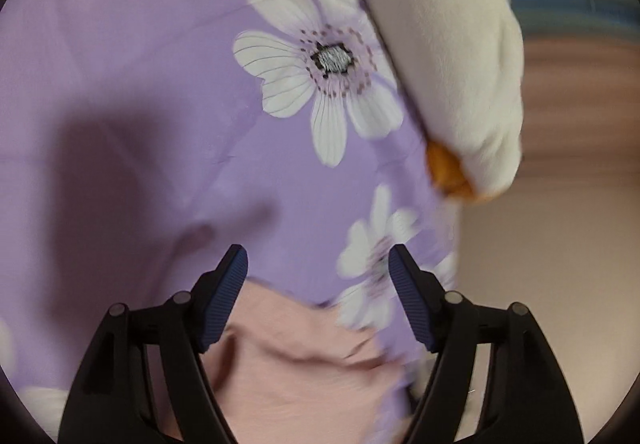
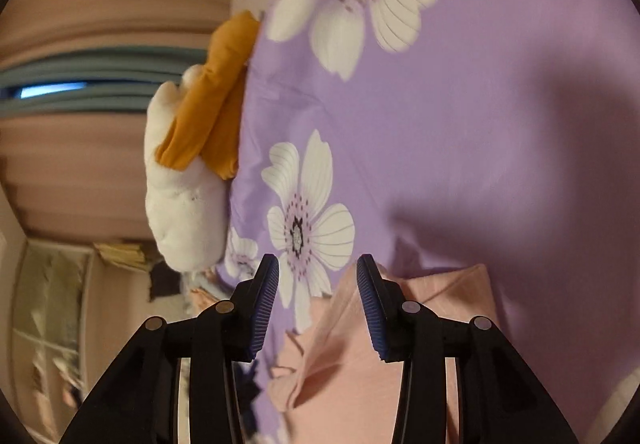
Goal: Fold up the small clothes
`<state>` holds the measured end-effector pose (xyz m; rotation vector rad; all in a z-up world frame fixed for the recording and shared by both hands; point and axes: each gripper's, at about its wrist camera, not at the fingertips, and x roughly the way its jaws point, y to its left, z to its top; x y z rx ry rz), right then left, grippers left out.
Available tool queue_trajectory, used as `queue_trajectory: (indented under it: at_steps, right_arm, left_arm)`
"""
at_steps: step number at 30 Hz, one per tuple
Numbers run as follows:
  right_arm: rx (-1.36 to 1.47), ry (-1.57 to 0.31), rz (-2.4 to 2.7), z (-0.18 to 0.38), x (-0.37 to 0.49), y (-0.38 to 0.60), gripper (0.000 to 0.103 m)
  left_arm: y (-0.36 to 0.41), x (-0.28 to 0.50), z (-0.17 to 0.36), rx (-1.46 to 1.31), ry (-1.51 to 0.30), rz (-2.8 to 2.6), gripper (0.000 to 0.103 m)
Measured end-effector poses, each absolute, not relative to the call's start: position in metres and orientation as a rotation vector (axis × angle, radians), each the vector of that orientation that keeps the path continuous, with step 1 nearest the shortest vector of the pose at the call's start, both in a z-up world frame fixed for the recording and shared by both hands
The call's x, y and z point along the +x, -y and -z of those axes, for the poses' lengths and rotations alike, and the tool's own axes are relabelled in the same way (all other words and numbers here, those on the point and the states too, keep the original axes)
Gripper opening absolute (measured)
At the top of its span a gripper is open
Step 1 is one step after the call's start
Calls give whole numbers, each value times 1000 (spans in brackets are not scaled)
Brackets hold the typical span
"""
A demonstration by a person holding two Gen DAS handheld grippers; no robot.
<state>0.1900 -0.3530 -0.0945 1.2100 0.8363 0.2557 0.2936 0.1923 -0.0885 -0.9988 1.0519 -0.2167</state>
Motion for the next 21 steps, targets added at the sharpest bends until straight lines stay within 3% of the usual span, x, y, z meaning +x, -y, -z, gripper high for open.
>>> queue_trajectory:
  at_steps: [9,16,21]
  right_arm:
    - [700,-831,-406,53,142,306,41]
    - [452,-914,-390,68,135,245,41]
    - [308,-981,-387,82,149,208,41]
  left_arm:
    - [-136,199,60,-470,-1071,428,73]
    - [-59,168,96,-207,-1127,546,72]
    - [-23,194,124,-107,-1145,494,72]
